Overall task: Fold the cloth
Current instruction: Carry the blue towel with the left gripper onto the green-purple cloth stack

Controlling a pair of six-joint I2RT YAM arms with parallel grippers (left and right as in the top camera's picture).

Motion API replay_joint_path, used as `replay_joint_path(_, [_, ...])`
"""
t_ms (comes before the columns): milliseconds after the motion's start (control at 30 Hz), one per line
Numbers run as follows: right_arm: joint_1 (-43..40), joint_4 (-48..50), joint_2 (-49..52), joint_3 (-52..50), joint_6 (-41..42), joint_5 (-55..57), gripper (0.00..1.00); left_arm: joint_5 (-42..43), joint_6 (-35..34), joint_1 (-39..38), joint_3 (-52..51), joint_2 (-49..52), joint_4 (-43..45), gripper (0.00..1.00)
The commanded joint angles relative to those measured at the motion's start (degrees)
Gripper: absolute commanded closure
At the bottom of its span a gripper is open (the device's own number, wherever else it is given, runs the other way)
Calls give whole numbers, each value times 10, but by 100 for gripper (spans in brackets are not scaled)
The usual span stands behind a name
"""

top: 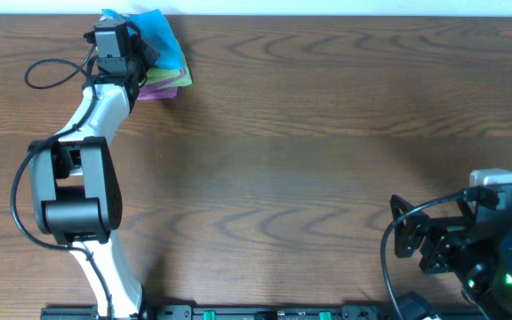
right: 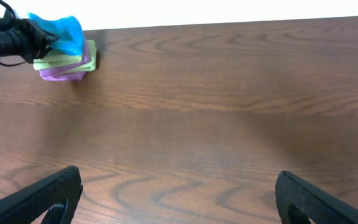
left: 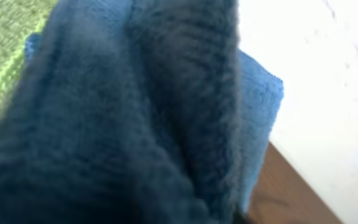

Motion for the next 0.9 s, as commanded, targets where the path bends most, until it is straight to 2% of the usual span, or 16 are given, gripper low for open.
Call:
replay_joint_path(0, [-5, 1, 0, -3, 7, 10, 1, -13, 5, 6, 15, 9, 0, 51])
replay_joint_path(67, [-5, 0, 0, -3, 7, 10, 1, -12, 5, 10, 15, 9, -1, 30])
replay_joint_path(133, [-5, 0, 0, -3, 7, 10, 1, -10, 5, 15, 15, 6, -9, 20])
replay_joint_path(333, [-5, 1, 0, -3, 7, 22, 1, -8, 14, 30, 15, -12, -40, 10])
replay_joint_path(433, [-5, 1, 0, -3, 7, 30, 1, -8, 30, 36, 15, -31, -63, 2])
replay_joint_path(567, [-5, 3, 0, -3, 7, 32, 1, -16, 48, 40, 15, -73, -105, 4])
replay_joint_path(867, [-5, 4, 0, -3, 1, 25, 1, -39, 61, 41, 15, -137, -139, 5])
